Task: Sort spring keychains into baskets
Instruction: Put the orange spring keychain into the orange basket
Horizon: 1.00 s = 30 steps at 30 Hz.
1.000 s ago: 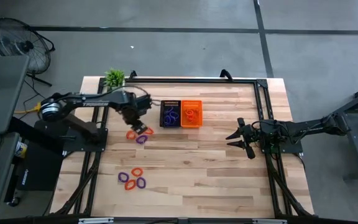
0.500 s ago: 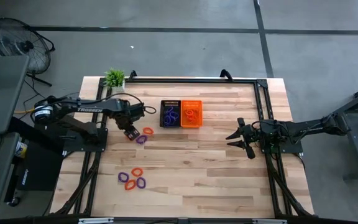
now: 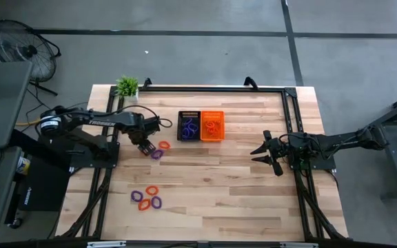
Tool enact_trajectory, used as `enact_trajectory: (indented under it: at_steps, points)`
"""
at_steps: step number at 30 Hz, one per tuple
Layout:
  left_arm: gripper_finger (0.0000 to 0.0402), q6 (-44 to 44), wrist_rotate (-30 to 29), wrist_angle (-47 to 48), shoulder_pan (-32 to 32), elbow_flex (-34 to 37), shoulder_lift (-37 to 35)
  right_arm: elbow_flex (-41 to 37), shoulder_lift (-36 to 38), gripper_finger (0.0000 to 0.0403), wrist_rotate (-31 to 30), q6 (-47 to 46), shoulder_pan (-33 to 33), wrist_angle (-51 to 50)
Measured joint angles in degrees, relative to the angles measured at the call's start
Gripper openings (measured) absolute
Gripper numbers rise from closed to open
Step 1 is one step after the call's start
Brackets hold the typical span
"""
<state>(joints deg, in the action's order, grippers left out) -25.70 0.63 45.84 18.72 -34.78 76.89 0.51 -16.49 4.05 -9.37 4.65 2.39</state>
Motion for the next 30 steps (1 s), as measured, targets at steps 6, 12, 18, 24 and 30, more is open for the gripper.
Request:
enact_trajectory:
  at_steps: [6, 12, 18, 24, 30]
  points:
    - [0.0154, -0.1, 1.1, -0.5, 0.0, -0.2, 3.1, 0.0, 0.0, 0.0114, 0.0, 0.0, 0.0, 0.0]
    - [0.0154, -0.1, 1.4, -0.2, 0.0, -0.2, 4.9, 0.0, 0.0, 0.0114, 0.0, 0.0, 0.0, 0.0]
    - [0.0154, -1.0, 1.5, -0.3, 0.0, -0.2, 4.9, 0.0, 0.0, 0.0114, 0.0, 0.0, 0.0, 0.0]
    - [0.0122, -1.8, 2.5, -0.5, 0.0, -0.2, 5.0, 0.0, 0.0, 0.0114, 0.0, 0.0, 0.0, 0.0]
    - [0.008, -2.3, 3.4, -0.7, 0.0, -0.1, 5.0, 0.0, 0.0, 0.0114, 0.0, 0.0, 0.0, 0.0]
